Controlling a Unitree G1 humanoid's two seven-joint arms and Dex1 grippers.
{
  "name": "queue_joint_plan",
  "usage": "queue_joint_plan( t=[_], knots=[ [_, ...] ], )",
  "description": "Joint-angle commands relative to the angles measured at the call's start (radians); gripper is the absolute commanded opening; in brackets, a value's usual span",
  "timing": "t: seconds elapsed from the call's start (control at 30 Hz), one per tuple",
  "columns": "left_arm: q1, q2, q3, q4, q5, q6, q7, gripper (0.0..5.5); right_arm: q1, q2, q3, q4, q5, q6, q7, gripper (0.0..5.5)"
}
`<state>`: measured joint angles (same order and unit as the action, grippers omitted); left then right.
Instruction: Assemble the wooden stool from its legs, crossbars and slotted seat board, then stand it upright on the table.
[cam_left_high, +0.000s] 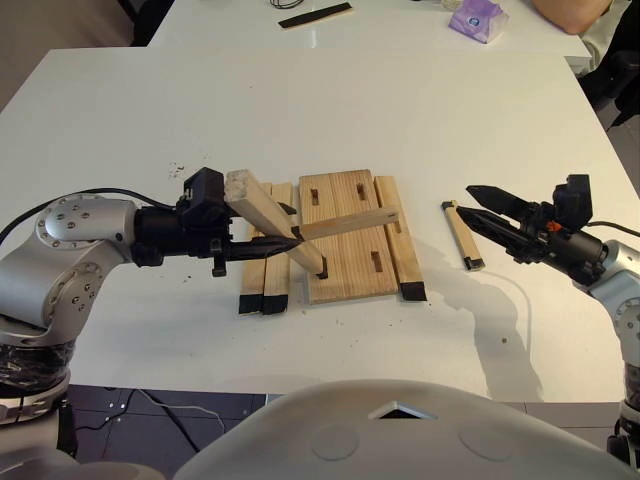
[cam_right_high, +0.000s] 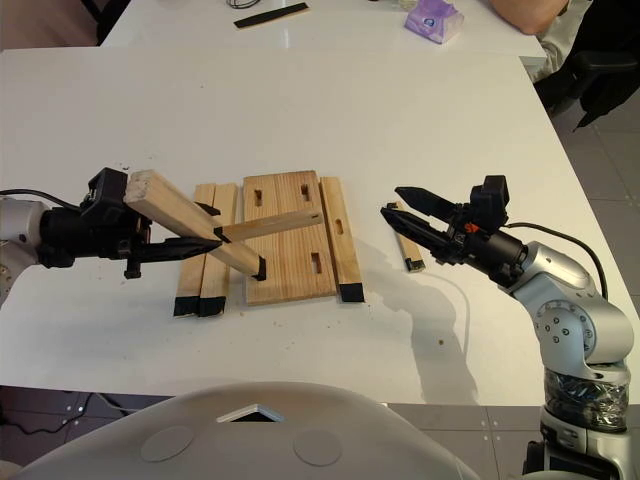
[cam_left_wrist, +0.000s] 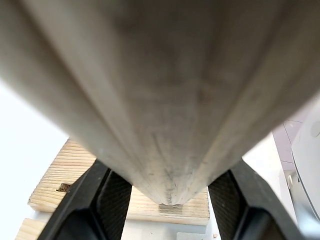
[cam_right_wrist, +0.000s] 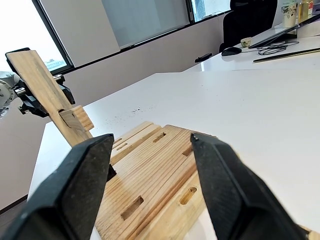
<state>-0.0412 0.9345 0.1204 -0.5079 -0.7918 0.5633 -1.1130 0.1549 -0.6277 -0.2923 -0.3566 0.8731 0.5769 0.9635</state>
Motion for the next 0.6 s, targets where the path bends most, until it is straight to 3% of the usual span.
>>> queue_joint_plan(
  t=[0.03, 0.3, 0.5, 0.6],
  knots=[
    [0.026, 0.02, -0.065, -0.01, 0.128, -0.049, 0.002, 2.08, 0.005, 0.008, 0.006, -0.017, -0.012, -0.016, -0.008, 2.81],
    [0.147, 0.031, -0.166, -0.029, 0.278, -0.136, 0.027, 2.08, 0.004, 0.004, 0.026, -0.03, -0.014, -0.019, -0.004, 2.81],
    [0.044, 0.002, -0.145, 0.016, 0.074, 0.087, 0.097, 2.08, -0.002, 0.004, 0.044, -0.031, -0.019, -0.02, -0.001, 2.81],
    [0.008, 0.0, -0.122, 0.011, 0.036, 0.113, 0.121, 2.7, 0.002, 0.005, 0.05, -0.037, -0.019, -0.023, -0.002, 2.81]
  ],
)
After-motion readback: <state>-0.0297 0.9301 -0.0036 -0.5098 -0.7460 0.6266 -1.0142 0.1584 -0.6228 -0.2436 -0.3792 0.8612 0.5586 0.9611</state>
